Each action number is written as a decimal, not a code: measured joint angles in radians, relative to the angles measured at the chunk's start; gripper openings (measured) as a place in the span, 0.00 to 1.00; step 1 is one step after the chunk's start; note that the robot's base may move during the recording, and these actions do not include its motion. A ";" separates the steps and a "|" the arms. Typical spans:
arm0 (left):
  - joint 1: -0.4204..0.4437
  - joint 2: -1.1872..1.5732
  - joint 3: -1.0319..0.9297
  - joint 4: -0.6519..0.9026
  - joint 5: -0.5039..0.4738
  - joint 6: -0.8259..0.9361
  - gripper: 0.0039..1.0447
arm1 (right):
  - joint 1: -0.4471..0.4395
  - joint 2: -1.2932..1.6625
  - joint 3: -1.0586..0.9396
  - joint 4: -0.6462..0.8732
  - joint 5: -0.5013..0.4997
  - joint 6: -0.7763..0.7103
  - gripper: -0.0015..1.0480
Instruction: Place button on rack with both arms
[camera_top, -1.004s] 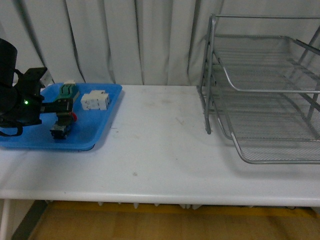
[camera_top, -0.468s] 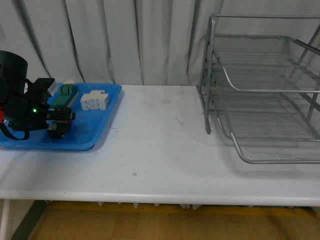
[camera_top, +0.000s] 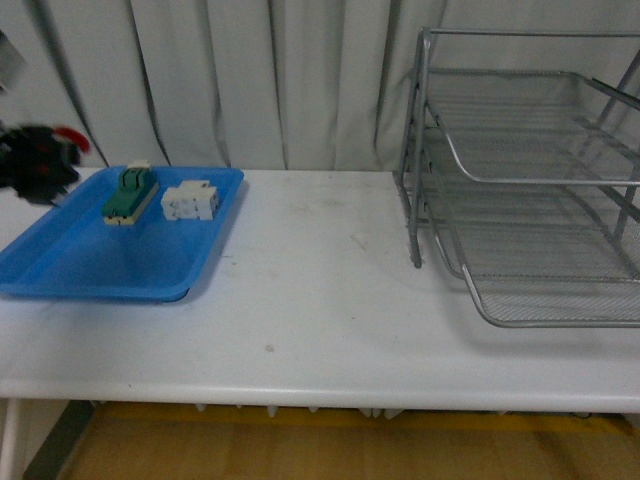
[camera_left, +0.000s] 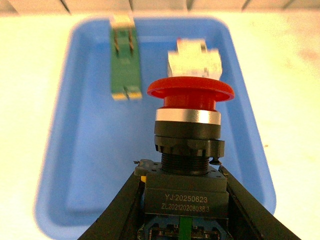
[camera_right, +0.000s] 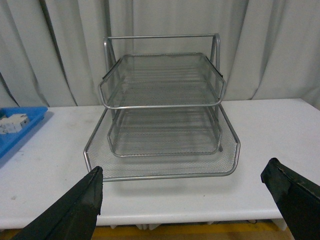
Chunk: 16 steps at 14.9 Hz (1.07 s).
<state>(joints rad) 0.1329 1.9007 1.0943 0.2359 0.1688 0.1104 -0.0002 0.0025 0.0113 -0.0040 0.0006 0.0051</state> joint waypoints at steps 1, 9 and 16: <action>0.009 -0.173 -0.109 0.016 -0.023 0.011 0.34 | 0.000 0.000 0.000 0.000 0.000 0.000 0.94; 0.013 -0.209 -0.158 0.013 -0.030 0.029 0.34 | 0.000 0.000 0.000 0.000 -0.002 0.000 0.94; 0.018 -0.208 -0.158 0.011 -0.034 0.029 0.34 | 0.000 0.001 0.000 0.001 0.000 0.000 0.94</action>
<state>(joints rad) 0.1505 1.6932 0.9360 0.2474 0.1352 0.1390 -0.0002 0.0036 0.0113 -0.0029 0.0002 0.0051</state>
